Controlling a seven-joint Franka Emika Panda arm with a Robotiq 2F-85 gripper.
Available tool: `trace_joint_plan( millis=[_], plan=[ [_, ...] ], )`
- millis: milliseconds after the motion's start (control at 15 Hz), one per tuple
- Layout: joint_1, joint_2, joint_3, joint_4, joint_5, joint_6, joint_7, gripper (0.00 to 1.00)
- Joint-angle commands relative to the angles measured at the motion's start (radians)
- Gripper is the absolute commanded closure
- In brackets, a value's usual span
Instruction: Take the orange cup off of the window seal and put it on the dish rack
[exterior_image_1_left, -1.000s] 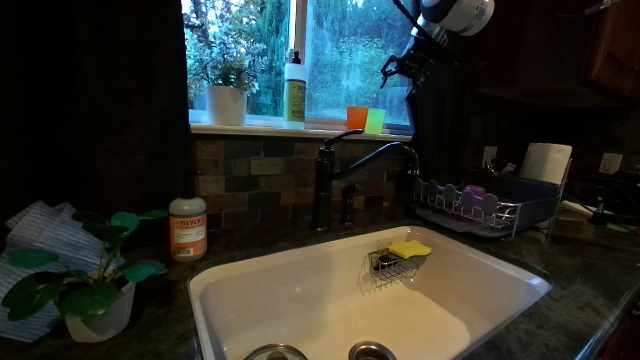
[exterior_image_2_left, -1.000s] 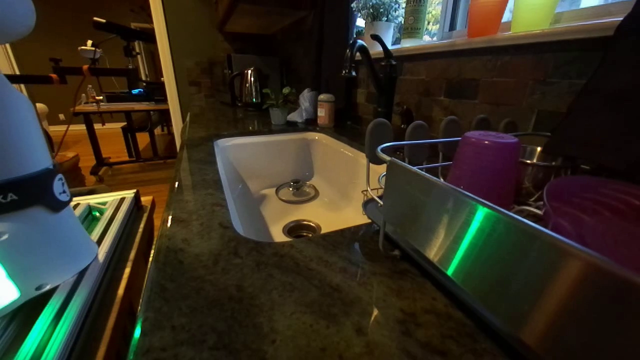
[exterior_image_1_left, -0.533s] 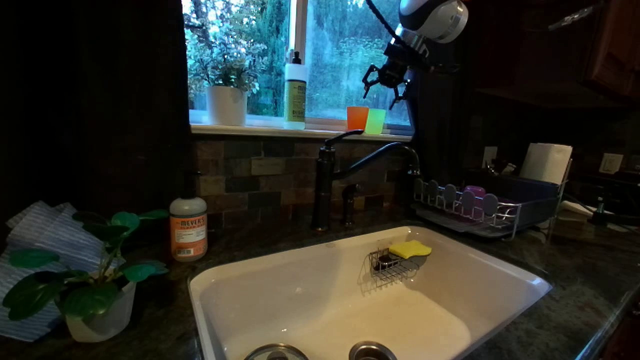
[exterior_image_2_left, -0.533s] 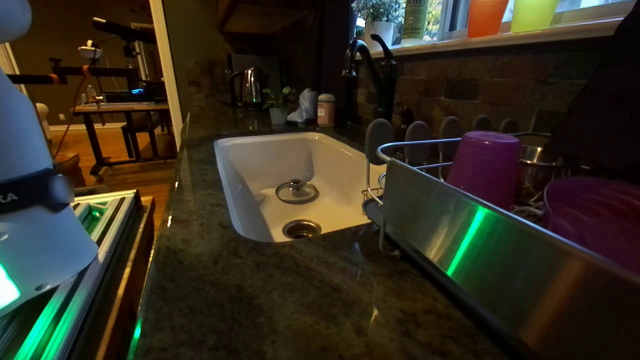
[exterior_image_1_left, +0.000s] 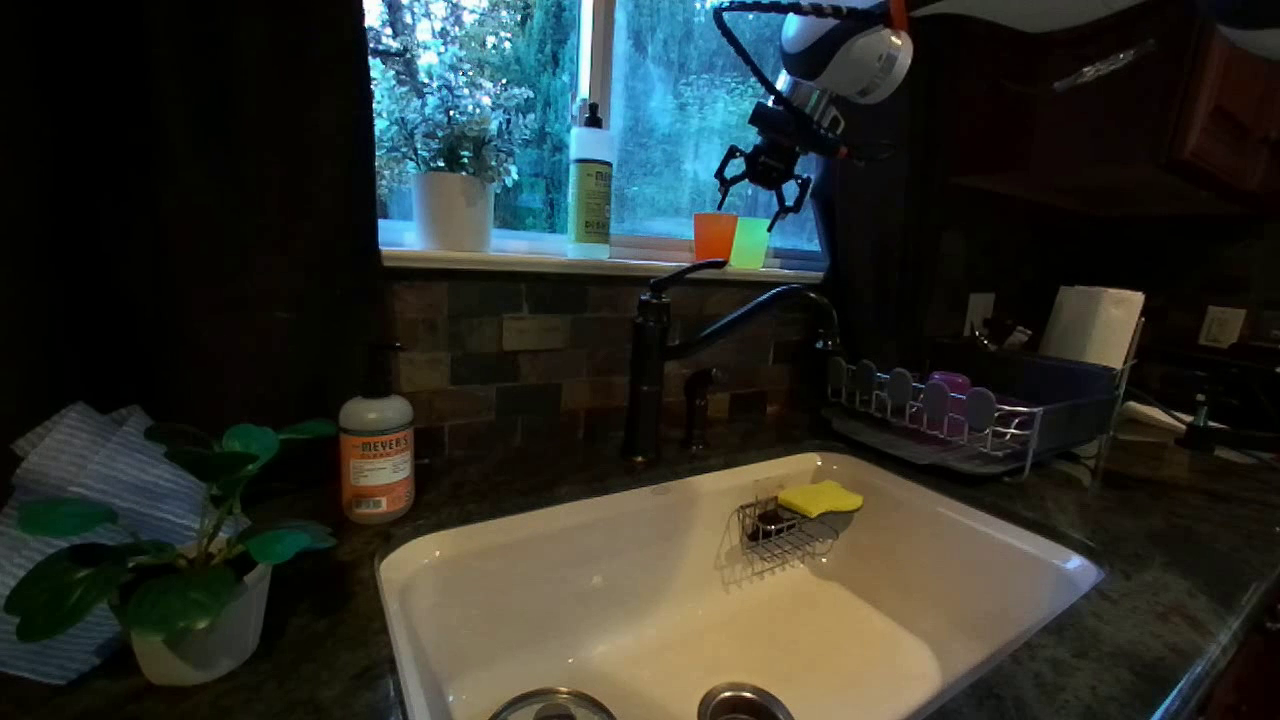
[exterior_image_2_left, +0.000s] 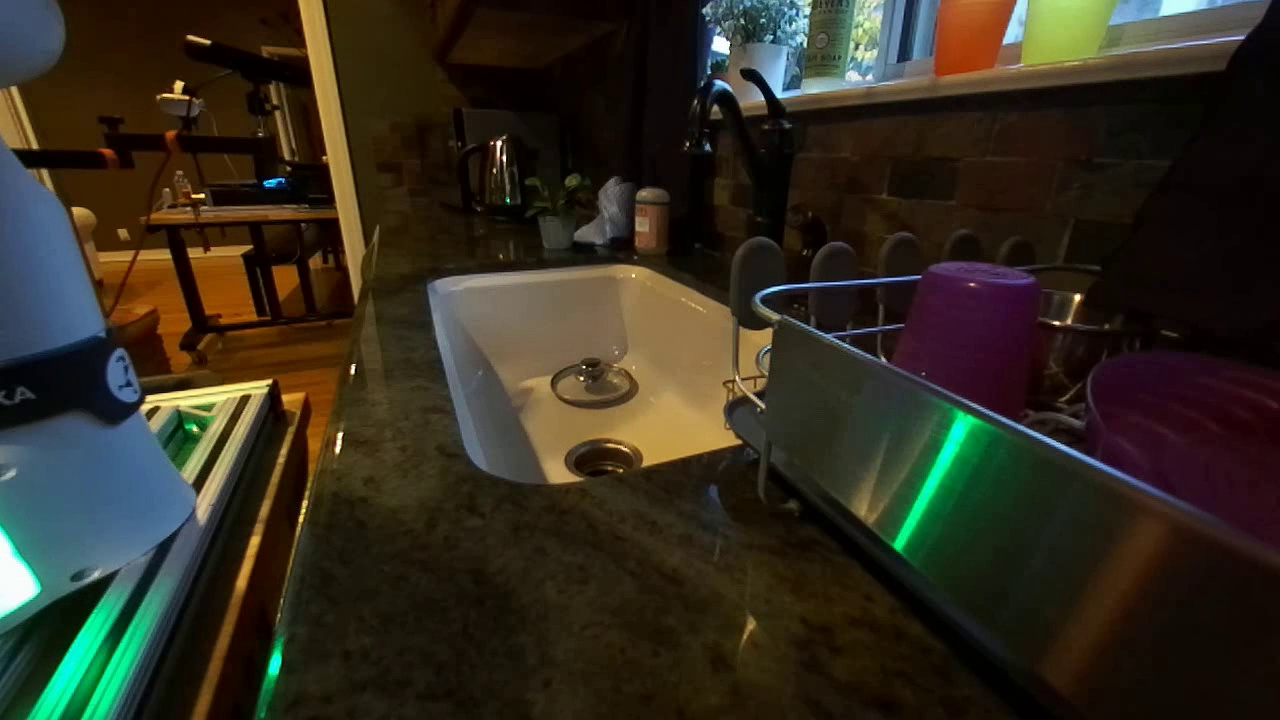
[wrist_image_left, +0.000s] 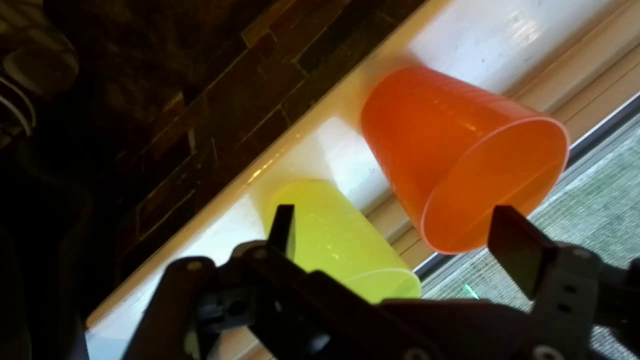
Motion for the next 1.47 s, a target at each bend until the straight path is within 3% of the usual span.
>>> trace_joint_plan(
  millis=[0,600,1000,1133,1400],
  plan=[
    [-0.013,0.067,0.007,0.099,0.040,-0.063,0.005,0.31],
    [-0.020,0.127,0.026,0.178,0.047,-0.053,-0.022,1.00],
    [-0.023,0.076,0.071,0.167,0.080,-0.109,-0.088,0.99],
    [-0.018,-0.011,0.069,0.081,0.050,-0.175,-0.127,0.99],
    [0.027,-0.206,0.012,-0.117,-0.120,-0.308,-0.038,0.99]
  ],
)
